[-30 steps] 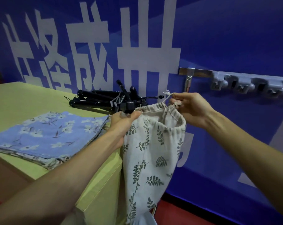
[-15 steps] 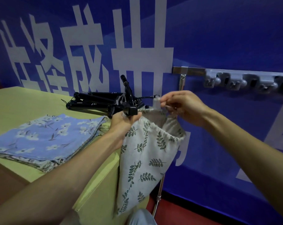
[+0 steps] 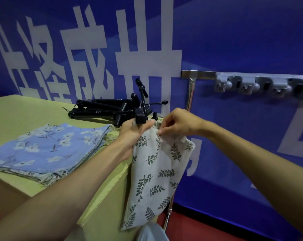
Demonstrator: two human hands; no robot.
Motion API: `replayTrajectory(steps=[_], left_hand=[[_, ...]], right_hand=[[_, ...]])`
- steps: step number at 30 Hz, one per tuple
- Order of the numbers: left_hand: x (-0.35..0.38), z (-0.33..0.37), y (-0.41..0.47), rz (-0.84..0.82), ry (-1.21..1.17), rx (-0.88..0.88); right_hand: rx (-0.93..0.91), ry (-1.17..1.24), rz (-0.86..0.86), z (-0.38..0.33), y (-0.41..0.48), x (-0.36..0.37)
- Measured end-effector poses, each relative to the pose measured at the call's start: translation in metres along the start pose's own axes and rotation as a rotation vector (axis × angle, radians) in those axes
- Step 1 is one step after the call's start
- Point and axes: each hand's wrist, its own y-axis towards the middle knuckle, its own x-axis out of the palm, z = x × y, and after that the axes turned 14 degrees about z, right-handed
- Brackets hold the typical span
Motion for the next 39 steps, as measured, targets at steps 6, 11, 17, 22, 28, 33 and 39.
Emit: replayTrajectory(steps=[6,11,17,22,28,33,39], left_hand=[[-0.001,-0.006,0.004,-0.011,0.036,0.001],[-0.002,-0.01,0.005,-0.01,0.029,-0.009],[-0.003,-0.012,0.006,-0.025,0.014,-0.012],[-0.005,-0.011,0.007,-0.037,0.028,0.003],[-0.004,-0.014,0.004,-0.092,0.071,0.027],[0.005,-0.017,-0.002,-0.133,0.102,0.047],[0.011,-0.018,-0.004,-0.12,0.126,0.077]], right_hand=[[0.007,-0.05,-0.015,0.003,-0.004,-0.012],[0.085,0.068,0.002,0.008,-0.009,-0.017],[0.096,0.078,-0.065,0.005,-0.013,-0.002],[0.097,0.087,0.02,-0.001,-0.011,-0.001],[0.098,0.035,0.171,0.0,-0.013,-0.004],[-0.028,-0.258,0.105,0.004,-0.015,-0.004],[0.012,-0.235,0.047,0.01,-0.019,-0.007]])
